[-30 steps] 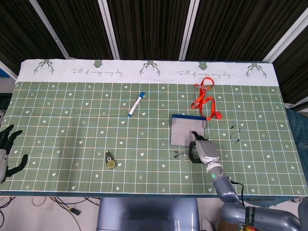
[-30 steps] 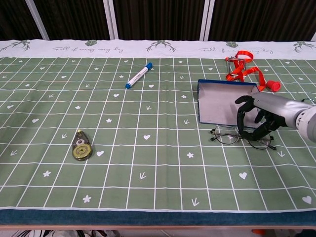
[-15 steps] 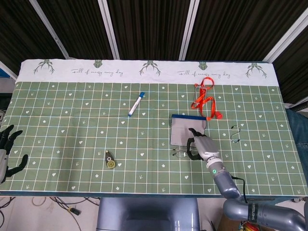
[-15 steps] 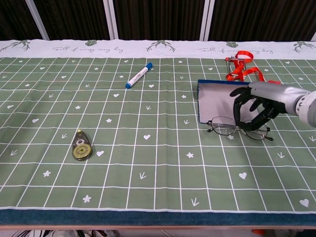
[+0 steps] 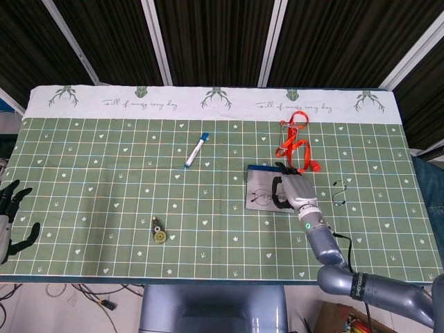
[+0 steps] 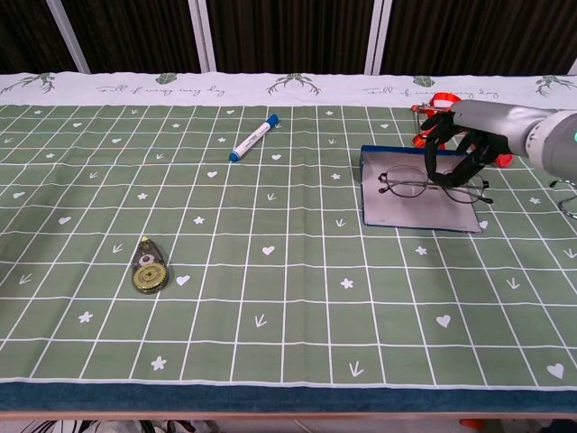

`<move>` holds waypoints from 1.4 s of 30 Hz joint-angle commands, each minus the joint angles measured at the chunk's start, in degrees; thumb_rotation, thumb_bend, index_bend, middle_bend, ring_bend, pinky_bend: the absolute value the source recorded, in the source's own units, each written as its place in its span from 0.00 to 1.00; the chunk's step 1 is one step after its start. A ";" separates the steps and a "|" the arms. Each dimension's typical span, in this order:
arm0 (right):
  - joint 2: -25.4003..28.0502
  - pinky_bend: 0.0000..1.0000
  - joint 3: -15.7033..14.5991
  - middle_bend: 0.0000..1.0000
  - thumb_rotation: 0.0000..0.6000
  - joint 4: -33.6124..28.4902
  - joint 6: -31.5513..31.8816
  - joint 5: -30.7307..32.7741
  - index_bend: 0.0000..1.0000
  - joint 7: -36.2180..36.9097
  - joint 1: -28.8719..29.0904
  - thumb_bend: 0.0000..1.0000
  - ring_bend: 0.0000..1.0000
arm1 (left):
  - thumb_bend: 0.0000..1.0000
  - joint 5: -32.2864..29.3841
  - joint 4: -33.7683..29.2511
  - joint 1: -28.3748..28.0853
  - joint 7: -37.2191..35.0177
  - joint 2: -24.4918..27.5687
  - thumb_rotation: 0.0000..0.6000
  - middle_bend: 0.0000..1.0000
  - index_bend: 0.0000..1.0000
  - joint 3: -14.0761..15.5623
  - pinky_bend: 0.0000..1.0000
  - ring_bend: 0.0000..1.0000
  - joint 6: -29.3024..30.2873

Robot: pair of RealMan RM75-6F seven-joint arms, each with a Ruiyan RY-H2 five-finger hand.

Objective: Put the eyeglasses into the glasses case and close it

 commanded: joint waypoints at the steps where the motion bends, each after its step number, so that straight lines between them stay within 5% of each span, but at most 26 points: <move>1: -1.14 0.21 0.91 0.08 1.00 2.93 -1.15 1.49 0.66 -0.89 1.72 0.58 0.15 | 0.39 -0.03 0.00 -0.01 -0.01 0.00 1.00 0.00 0.12 -0.02 0.00 0.00 -0.02; 20: -5.52 0.21 1.56 0.08 1.00 14.68 -4.56 4.28 0.66 -2.06 5.91 0.58 0.15 | 0.39 -0.50 -0.15 -0.02 0.08 0.12 1.00 0.00 0.12 -0.10 0.00 0.00 -0.28; 42: -7.90 0.21 1.32 0.08 1.00 20.57 -8.59 4.71 0.66 -1.39 8.10 0.58 0.15 | 0.39 -0.80 -0.24 -0.07 0.29 0.15 1.00 0.00 0.12 -0.16 0.00 0.00 -0.49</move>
